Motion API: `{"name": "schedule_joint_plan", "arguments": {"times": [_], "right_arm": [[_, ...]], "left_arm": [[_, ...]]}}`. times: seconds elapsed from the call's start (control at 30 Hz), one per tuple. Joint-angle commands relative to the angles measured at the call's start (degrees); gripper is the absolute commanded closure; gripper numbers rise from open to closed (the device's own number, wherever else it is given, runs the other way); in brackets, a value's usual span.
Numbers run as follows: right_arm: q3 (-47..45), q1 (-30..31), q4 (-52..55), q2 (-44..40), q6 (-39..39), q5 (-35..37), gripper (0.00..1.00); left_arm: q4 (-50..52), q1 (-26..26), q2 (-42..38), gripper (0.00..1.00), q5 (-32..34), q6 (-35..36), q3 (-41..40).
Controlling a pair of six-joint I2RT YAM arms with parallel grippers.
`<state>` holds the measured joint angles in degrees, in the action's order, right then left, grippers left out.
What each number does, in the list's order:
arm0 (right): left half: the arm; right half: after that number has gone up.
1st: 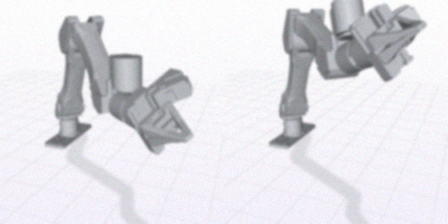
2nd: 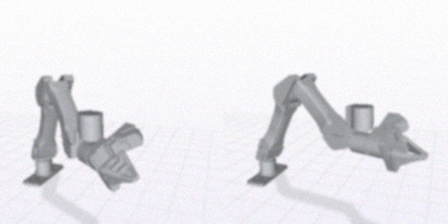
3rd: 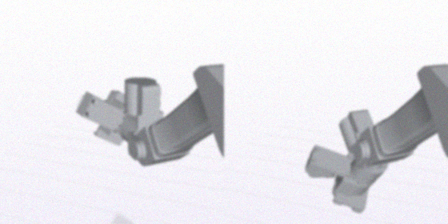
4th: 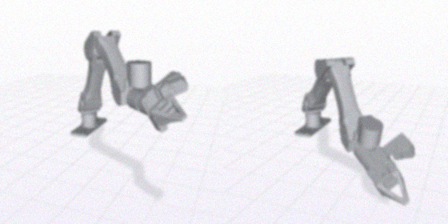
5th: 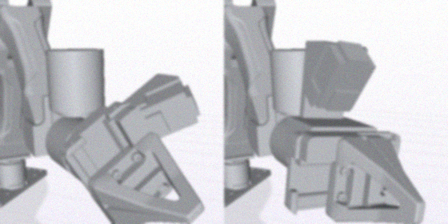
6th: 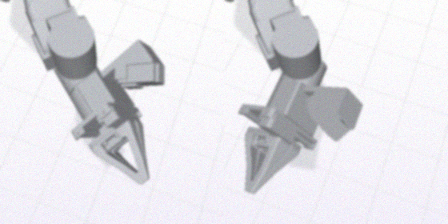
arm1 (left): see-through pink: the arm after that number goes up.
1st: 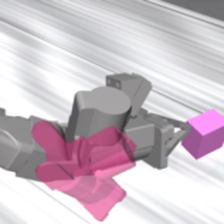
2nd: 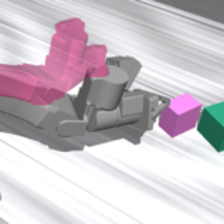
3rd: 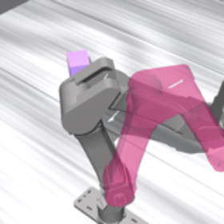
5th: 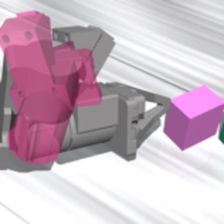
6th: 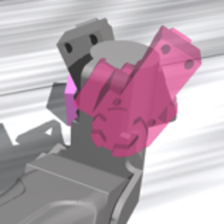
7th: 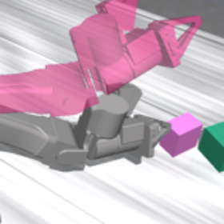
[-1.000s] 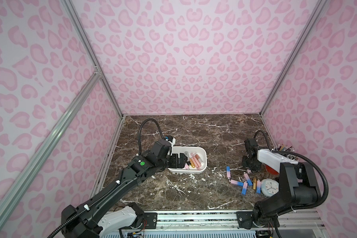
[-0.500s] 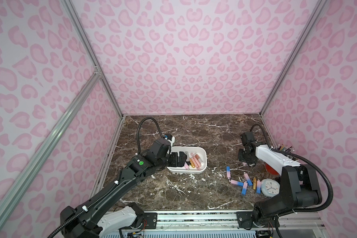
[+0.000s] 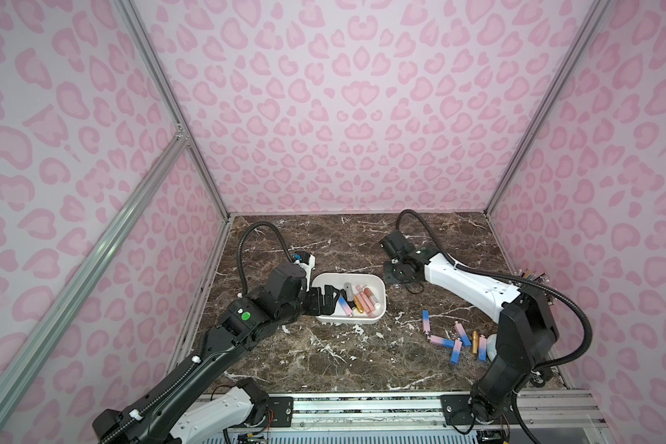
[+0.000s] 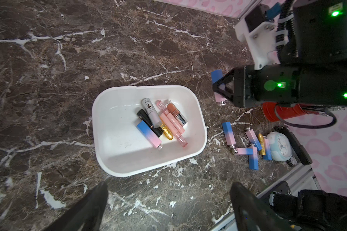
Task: Put the lipstick into the storage box
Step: Place the lipstick in the storage box.
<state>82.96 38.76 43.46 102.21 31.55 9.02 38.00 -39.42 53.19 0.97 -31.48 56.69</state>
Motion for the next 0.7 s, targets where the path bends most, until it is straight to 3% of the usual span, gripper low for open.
{"name": "schedule_joint_plan", "arguments": {"times": [0.0,0.33,0.53,0.67], "right_arm": [[5.00,4.04,2.35,4.93,0.96,0.50,0.80],[7.79,9.39,-0.99,13.72,2.24,-3.65,0.78],[5.49,10.02,-3.25,9.72,0.84,-3.82,0.53],[2.77,9.05,-1.88,4.34,-0.31,-0.86,0.52]], "left_arm": [[2.69,0.04,-2.81,0.02,2.61,-1.01,-1.10],[6.71,0.04,-10.91,0.02,5.00,-3.16,-4.85],[6.43,0.05,-11.67,0.02,4.68,-4.02,-5.93],[5.52,0.05,-10.54,0.02,3.73,-4.11,-5.58]]}}
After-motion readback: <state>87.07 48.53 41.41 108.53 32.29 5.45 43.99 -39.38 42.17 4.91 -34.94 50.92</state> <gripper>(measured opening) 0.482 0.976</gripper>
